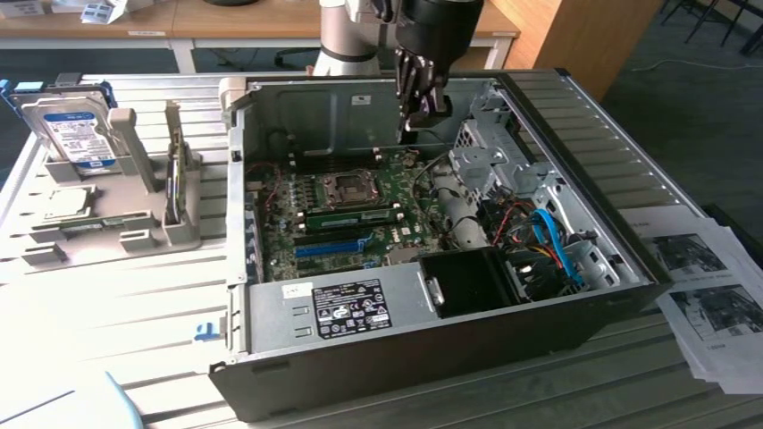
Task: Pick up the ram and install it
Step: 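Press down the ram until it locks into place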
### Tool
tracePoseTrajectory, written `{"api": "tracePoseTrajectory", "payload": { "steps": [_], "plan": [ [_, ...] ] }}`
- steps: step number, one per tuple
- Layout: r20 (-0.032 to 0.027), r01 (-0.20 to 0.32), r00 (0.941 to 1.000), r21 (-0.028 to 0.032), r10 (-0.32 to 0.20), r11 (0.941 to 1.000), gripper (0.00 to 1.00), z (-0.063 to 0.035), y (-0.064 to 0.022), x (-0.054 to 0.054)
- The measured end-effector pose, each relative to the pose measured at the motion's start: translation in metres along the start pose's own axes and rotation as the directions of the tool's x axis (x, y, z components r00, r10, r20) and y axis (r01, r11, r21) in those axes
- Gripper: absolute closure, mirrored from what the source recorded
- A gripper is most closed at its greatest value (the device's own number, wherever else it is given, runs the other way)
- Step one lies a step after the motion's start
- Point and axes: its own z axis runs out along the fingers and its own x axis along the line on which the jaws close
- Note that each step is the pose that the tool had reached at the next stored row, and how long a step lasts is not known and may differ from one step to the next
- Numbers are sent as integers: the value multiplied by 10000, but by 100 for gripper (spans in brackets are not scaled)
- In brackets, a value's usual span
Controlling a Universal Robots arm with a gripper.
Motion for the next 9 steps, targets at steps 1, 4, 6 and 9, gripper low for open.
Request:
{"api": "tracePoseTrajectory", "payload": {
  "steps": [1,4,6,9],
  "plan": [
    [4,-1,10000,2,1,10000,91,9,-1,0],
    [3,0,10000,0,0,10000,91,45,-7,3],
    [4,0,10000,0,0,10000,91,74,-10,3],
    [5,0,10000,0,0,10000,91,119,-14,4]
  ]
}}
